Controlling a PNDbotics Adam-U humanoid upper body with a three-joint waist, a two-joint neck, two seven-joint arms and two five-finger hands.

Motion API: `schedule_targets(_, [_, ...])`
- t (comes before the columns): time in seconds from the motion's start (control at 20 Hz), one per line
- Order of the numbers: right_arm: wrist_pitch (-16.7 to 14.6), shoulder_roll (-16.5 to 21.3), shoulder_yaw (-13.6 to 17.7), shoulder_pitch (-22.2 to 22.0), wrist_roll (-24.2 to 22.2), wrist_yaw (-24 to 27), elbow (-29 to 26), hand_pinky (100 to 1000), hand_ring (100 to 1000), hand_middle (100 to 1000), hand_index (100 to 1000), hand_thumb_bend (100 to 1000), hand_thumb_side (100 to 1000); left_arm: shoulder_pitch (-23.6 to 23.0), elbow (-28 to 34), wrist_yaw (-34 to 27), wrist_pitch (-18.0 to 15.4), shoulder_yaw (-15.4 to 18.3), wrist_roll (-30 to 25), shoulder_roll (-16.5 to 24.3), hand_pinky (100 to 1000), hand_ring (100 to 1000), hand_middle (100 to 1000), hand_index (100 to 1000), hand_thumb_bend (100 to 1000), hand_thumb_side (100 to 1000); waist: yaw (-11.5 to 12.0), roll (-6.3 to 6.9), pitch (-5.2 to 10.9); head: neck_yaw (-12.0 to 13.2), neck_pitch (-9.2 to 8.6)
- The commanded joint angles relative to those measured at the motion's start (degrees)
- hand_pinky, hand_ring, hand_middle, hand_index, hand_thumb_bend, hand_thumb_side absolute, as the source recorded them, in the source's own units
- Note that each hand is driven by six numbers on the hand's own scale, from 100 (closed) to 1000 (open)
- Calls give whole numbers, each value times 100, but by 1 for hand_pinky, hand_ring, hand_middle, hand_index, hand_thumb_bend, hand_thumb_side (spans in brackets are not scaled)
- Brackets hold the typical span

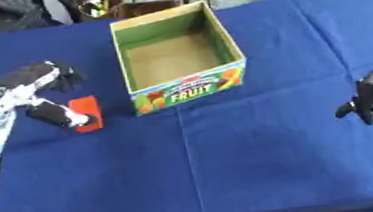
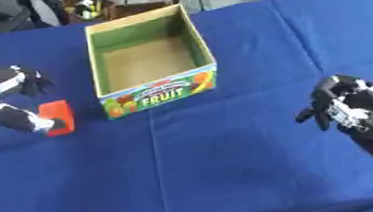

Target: Pick up objects on the table and place them in the box.

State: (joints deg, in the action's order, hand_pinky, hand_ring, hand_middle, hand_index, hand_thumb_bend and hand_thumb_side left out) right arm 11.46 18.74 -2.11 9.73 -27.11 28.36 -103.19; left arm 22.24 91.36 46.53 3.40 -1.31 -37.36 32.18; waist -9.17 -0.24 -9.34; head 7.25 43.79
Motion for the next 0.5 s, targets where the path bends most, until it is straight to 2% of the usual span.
schedule_targets(0.05, [-11, 66, 50, 43, -21, -5, -41, 587, 310, 342, 382, 100, 162, 45, 29, 195, -8, 84, -53, 72, 727, 666, 660, 825, 644, 358, 2, 0, 78, -18, 33])
schedule_targets(0.5, [-17, 64, 45, 45, -26, -7, -45, 587, 311, 342, 382, 100, 163, 45, -164, 449, 45, 98, -9, 21, 729, 673, 673, 829, 639, 363, 17, -19, 68, -21, 33])
